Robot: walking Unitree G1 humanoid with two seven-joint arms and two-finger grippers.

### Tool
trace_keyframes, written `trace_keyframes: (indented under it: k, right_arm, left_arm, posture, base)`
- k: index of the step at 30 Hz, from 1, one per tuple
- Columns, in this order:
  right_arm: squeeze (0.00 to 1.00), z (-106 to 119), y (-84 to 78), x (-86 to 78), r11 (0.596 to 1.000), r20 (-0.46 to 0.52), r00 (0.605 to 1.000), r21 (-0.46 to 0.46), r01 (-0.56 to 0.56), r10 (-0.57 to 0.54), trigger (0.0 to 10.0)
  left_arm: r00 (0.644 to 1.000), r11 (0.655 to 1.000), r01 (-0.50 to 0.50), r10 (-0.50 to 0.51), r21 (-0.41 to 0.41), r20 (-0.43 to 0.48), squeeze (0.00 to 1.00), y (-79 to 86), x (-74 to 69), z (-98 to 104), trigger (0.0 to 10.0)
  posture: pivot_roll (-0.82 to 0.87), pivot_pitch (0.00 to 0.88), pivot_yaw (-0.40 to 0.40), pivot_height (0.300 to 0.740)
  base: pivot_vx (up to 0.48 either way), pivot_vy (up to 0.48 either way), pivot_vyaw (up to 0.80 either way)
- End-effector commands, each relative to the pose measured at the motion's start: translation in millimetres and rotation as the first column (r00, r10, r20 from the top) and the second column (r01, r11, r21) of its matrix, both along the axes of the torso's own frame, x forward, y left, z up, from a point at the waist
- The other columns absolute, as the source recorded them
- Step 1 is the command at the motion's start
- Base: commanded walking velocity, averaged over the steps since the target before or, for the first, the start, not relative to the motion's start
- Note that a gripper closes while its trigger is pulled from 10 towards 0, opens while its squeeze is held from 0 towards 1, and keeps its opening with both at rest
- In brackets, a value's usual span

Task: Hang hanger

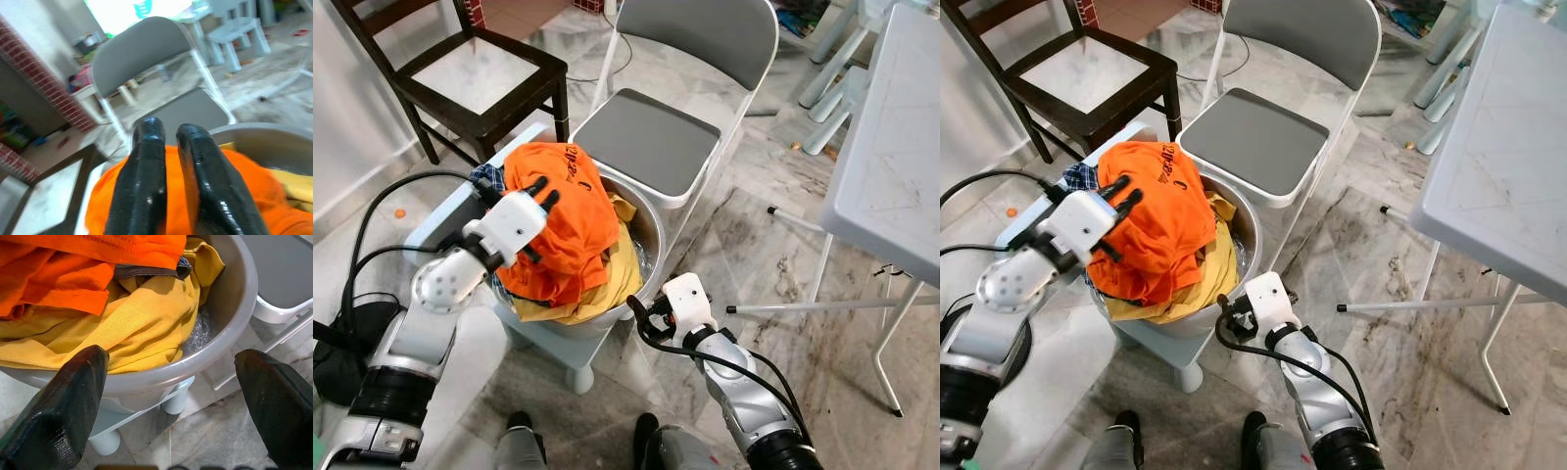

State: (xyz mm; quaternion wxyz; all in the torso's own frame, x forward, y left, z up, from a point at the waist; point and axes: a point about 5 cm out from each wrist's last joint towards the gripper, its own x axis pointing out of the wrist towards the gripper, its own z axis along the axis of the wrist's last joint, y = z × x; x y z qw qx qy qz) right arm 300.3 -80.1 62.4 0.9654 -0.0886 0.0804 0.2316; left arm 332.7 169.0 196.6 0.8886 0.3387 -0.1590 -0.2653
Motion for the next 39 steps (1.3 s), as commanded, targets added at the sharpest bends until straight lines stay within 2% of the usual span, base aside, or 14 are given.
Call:
trace_keyframes:
  k: [1,2,5,8,9,10,12,13,15,21,25,34,36,39]
  right_arm:
    - [0.00,-5.7,-4.0,-2.1,1.000,-0.019,1.000,-0.010,0.012,-0.013,10.0]
    - [0.00,-5.5,-4.0,-2.0,1.000,-0.018,1.000,-0.010,0.012,-0.013,10.0]
    - [0.00,-6.1,-5.7,-3.2,1.000,-0.017,1.000,-0.013,0.017,-0.017,10.0]
    - [0.00,-7.2,-7.1,-4.4,1.000,-0.019,1.000,-0.015,0.021,-0.022,10.0]
    - [0.00,-7.8,-8.0,-5.5,1.000,-0.021,0.999,-0.016,0.024,-0.025,10.0]
    - [0.00,-8.0,-8.1,-5.8,1.000,-0.021,0.999,-0.016,0.025,-0.025,10.0]
    - [0.00,-8.5,-8.4,-6.3,1.000,-0.022,0.999,-0.016,0.026,-0.027,10.0]
    - [0.00,-8.6,-8.5,-6.4,0.999,-0.022,0.999,-0.017,0.028,-0.028,10.0]
    - [0.00,-8.6,-8.4,-6.3,0.999,-0.023,0.999,-0.017,0.028,-0.029,10.0]
    - [0.00,-7.5,-6.7,-4.4,1.000,-0.020,0.999,-0.017,0.025,-0.025,10.0]
    - [0.00,-7.0,-5.7,-3.7,1.000,-0.018,1.000,-0.018,0.019,-0.019,10.0]
    - [0.00,-8.8,-5.4,-5.3,1.000,-0.024,1.000,-0.022,0.016,-0.017,10.0]
    - [0.00,-8.9,-5.0,-5.1,1.000,-0.025,1.000,-0.023,0.016,-0.016,10.0]
    - [0.00,-9.1,-4.9,-5.2,1.000,-0.026,1.000,-0.023,0.016,-0.017,10.0]
  left_arm:
    - [0.994,0.997,0.056,-0.051,0.055,-0.095,0.00,-1.5,-0.2,-13.6,0.0]
    - [0.985,0.991,0.095,-0.081,0.092,-0.150,0.00,-1.9,0.2,-19.5,0.0]
    - [0.955,0.979,0.166,-0.129,0.122,-0.267,0.00,-0.5,-0.2,-27.4,0.0]
    - [0.930,0.970,0.205,-0.150,0.134,-0.335,0.00,1.3,-1.5,-30.0,0.0]
    - [0.910,0.956,0.235,-0.154,0.174,-0.385,0.00,4.7,-3.2,-33.3,3.9]
    - [0.907,0.953,0.240,-0.153,0.184,-0.393,0.00,5.5,-3.6,-34.1,10.0]
    - [0.897,0.957,0.243,-0.158,0.161,-0.413,0.00,7.4,-3.3,-33.4,10.0]
    - [0.912,0.970,0.203,-0.139,0.131,-0.386,1.00,10.3,1.8,-26.9,10.0]
    - [0.915,0.976,0.189,-0.136,0.106,-0.379,1.00,11.3,4.1,-23.9,10.0]
    - [0.909,0.971,0.210,-0.150,0.116,-0.390,1.00,11.8,3.8,-22.7,10.0]
    - [0.901,0.973,0.215,-0.167,0.079,-0.400,1.00,12.3,4.3,-24.6,10.0]
    - [0.882,0.962,0.252,-0.181,0.110,-0.436,1.00,8.7,3.9,-31.1,10.0]
    - [0.876,0.951,0.262,-0.164,0.163,-0.453,1.00,9.5,6.0,-33.5,10.0]
    - [0.870,0.945,0.269,-0.155,0.188,-0.468,1.00,9.2,7.9,-36.0,10.0]
  posture:
    - [0.19,0.293,-0.122,0.740]
    - [0.19,0.293,-0.121,0.740]
    - [0.18,0.295,-0.118,0.740]
    - [0.18,0.296,-0.116,0.740]
    - [0.17,0.298,-0.113,0.740]
    - [0.17,0.298,-0.113,0.740]
    - [0.17,0.299,-0.113,0.740]
    - [0.17,0.299,-0.113,0.740]
    - [0.17,0.298,-0.113,0.740]
    - [0.18,0.297,-0.115,0.740]
    - [0.18,0.298,-0.115,0.740]
    - [0.18,0.297,-0.114,0.740]
    - [0.18,0.297,-0.112,0.740]
    - [0.18,0.297,-0.112,0.740]
  base:
    - [0.000,0.000,0.00]
    - [0.000,0.000,0.00]
    - [0.000,0.000,0.00]
    - [0.000,0.000,0.00]
    - [0.000,0.000,0.00]
    - [0.000,0.000,0.00]
    - [0.000,0.000,0.00]
    - [0.000,0.000,0.00]
    - [0.000,0.000,0.00]
    - [0.000,0.000,0.00]
    - [0.000,0.000,0.00]
    - [0.000,0.000,0.00]
    - [0.000,0.000,0.00]
    - [0.000,0.000,0.00]
